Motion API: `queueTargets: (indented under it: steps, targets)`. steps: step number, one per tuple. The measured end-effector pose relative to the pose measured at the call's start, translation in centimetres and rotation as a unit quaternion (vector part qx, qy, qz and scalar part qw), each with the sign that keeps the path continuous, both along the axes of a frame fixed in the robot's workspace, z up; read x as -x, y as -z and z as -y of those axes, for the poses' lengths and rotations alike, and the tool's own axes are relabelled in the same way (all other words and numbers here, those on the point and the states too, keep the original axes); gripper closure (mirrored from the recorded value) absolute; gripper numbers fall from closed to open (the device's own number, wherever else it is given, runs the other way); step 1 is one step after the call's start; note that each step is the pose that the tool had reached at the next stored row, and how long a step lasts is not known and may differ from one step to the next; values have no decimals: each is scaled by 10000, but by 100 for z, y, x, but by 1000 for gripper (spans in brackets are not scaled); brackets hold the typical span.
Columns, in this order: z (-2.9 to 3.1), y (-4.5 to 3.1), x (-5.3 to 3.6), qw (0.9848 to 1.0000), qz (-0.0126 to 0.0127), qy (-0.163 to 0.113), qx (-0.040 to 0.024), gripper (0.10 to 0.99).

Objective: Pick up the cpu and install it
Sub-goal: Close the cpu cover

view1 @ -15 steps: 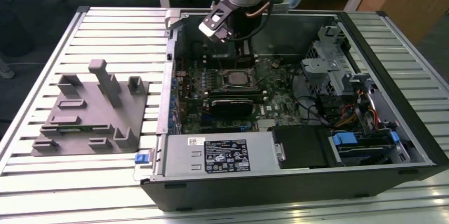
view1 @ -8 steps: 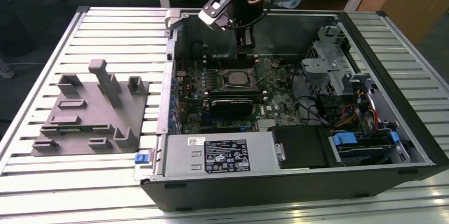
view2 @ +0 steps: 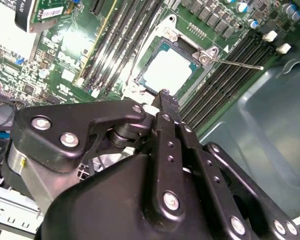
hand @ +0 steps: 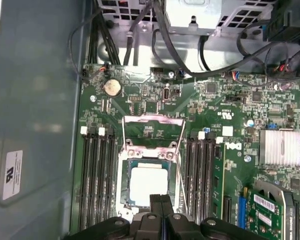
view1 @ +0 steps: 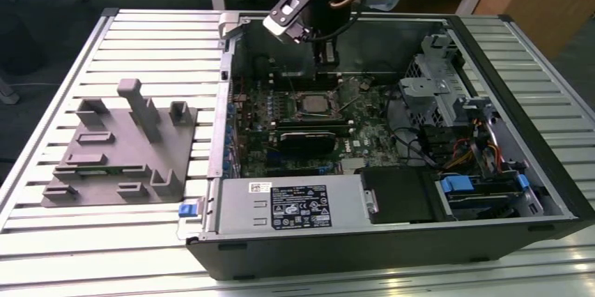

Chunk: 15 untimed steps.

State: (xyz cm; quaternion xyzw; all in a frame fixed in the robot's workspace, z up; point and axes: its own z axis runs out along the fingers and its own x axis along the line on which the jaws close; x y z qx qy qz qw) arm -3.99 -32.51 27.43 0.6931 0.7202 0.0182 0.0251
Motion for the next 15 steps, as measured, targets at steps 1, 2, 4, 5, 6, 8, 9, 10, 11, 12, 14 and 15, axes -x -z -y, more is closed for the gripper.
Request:
queueTargets:
  steps: [1,2,4,5,6,8,9,10,11,12,14,15]
  targets:
    - [0,0,-13,10000,-2,0,0,980]
    - [1,0,-27,10000,-3,0,1,980]
    - [0,1,-61,10000,-3,1,0,980]
    - [0,1,-82,10000,-3,0,0,980]
    - [0,1,-106,10000,-4,0,0,980]
    - [1,1,-143,10000,-5,0,1,980]
    - [1,1,-159,10000,-4,0,0,980]
    - [1,2,-167,10000,-4,0,0,980]
    - [1,1,-175,10000,-5,0,0,980]
    - [1,1,-185,10000,-5,0,1,980]
    - [1,1,-212,10000,-5,0,1,980]
    - [0,2,-226,10000,-5,0,0,980]
